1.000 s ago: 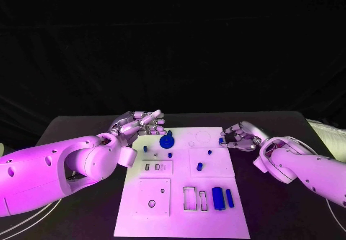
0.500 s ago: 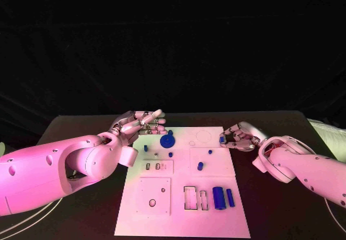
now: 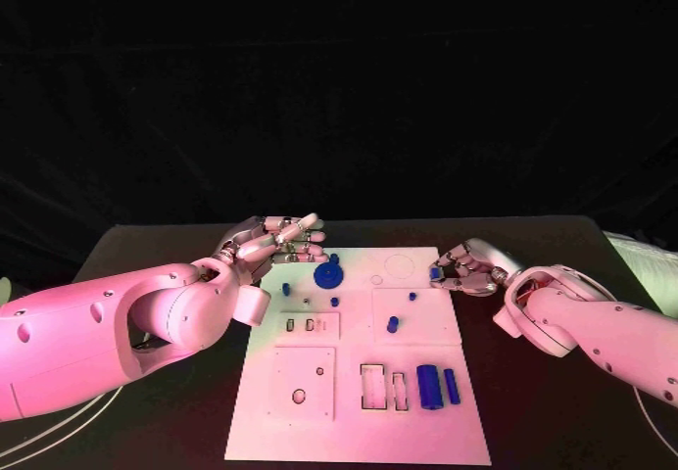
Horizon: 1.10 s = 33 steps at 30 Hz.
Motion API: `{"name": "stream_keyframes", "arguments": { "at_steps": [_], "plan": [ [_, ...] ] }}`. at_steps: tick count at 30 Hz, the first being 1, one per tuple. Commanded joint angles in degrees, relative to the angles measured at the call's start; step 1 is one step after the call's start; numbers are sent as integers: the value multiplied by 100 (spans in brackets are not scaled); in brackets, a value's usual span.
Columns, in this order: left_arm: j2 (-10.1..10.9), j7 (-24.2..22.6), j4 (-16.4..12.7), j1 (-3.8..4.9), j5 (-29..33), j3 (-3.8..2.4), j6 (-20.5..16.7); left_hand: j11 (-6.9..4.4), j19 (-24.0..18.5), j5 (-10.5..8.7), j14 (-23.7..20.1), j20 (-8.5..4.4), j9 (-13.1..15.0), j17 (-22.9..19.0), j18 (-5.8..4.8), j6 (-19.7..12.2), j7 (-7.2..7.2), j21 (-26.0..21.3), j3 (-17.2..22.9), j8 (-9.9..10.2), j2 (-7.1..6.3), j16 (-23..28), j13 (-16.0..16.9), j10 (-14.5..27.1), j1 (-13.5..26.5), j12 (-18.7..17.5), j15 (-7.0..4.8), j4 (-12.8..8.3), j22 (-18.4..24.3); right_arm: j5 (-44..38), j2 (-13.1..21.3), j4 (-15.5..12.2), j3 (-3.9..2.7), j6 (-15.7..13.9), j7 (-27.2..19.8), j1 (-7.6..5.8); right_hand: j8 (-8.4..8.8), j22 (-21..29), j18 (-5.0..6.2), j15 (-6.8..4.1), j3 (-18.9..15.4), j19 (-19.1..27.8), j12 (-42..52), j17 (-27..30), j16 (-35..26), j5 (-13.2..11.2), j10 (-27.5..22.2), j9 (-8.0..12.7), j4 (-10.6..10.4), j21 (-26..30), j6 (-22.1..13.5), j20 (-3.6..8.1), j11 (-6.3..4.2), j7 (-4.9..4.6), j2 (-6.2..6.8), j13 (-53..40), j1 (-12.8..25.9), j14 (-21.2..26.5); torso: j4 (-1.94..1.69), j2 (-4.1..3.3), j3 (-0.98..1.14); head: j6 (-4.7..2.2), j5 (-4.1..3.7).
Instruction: Assemble the parts on the task board
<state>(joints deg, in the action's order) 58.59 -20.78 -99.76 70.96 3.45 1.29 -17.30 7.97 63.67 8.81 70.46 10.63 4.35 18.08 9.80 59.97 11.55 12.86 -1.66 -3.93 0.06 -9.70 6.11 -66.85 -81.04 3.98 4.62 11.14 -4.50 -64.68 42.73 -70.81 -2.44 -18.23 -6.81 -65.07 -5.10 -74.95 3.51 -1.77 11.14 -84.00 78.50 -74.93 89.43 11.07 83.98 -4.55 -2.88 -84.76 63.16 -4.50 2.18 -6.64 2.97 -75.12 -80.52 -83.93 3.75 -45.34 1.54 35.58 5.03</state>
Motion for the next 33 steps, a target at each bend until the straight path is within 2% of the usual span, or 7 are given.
{"name": "stream_keyframes", "arguments": {
  "at_steps": [1,12,17,22,25,29,33],
  "plan": [
    [0,-23,-15,2,9,-3,102,-7,3,9,-21,30,6,7,69,-46,-6,-39,3,18,1,38,9,47,-37,-33,5,-46,6,-73,-16,12,2,66,22,10,-48,-421,-117,-57,62,-141,40,-1447,25,-63,87,-29,17,-27,112,69,-54,21,-101,-739,-29,-594,-2,-2,3,7,-4],
    [3,-24,-2,2,9,-3,102,-7,3,9,-21,30,6,7,69,-46,-6,-39,3,18,1,38,9,47,-37,-33,5,-46,6,-31,-17,-103,-26,-410,41,3,-185,-462,-126,-157,229,-160,115,-1487,46,-86,140,-103,124,-45,415,161,-177,165,-244,-794,-22,-603,-7,1,-4,0,-1],
    [10,-25,11,2,9,-3,98,-7,3,9,-21,30,6,7,69,-46,-6,-39,3,18,1,38,9,47,-37,-33,5,-46,6,-10,23,-402,-54,-436,149,-41,-195,-459,-125,-166,234,-159,123,-1496,51,-94,146,-111,123,-44,432,172,-186,176,-253,-800,10,-605,-5,0,-5,0,11],
    [23,-29,47,3,9,-3,96,-7,3,9,-21,30,6,7,69,-46,-6,-39,3,18,1,38,9,47,-37,-33,5,-46,6,-120,-24,-863,-66,-422,367,-114,-200,-456,-125,-176,239,-159,114,-1501,53,-114,145,-118,112,-42,437,183,-196,186,-270,-795,57,-606,-12,8,-13,5,28],
    [24,-33,87,3,9,-3,97,-7,3,9,-21,30,6,7,69,-46,-6,-39,3,18,1,38,9,47,-37,-33,5,-46,6,-308,-147,-1079,-66,-403,509,-134,-198,-456,-125,-180,243,-159,113,-1499,53,-124,145,-119,110,-42,432,188,-199,188,-277,-795,73,-606,-43,31,-36,35,38],
    [18,-37,135,3,16,-3,95,-7,3,9,-21,30,6,7,69,-46,-6,-39,3,18,1,38,9,47,-37,-33,5,-46,6,-677,-403,-1204,-46,-351,647,-132,-186,-456,-125,-183,250,-159,102,-1498,52,-152,141,-117,120,-41,410,193,-199,185,-276,-789,83,-605,-81,53,-65,105,73],
    [5,-38,167,4,37,-3,98,-7,3,9,-21,30,6,7,69,-46,-6,-39,3,18,1,38,9,47,-37,-33,5,-46,6,-976,-743,-1216,18,-249,841,-87,-174,-446,-123,-183,255,-155,87,-1489,47,-181,134,-115,125,-36,389,197,-196,178,-277,-780,102,-603,-124,75,-101,163,98]
  ]
}}
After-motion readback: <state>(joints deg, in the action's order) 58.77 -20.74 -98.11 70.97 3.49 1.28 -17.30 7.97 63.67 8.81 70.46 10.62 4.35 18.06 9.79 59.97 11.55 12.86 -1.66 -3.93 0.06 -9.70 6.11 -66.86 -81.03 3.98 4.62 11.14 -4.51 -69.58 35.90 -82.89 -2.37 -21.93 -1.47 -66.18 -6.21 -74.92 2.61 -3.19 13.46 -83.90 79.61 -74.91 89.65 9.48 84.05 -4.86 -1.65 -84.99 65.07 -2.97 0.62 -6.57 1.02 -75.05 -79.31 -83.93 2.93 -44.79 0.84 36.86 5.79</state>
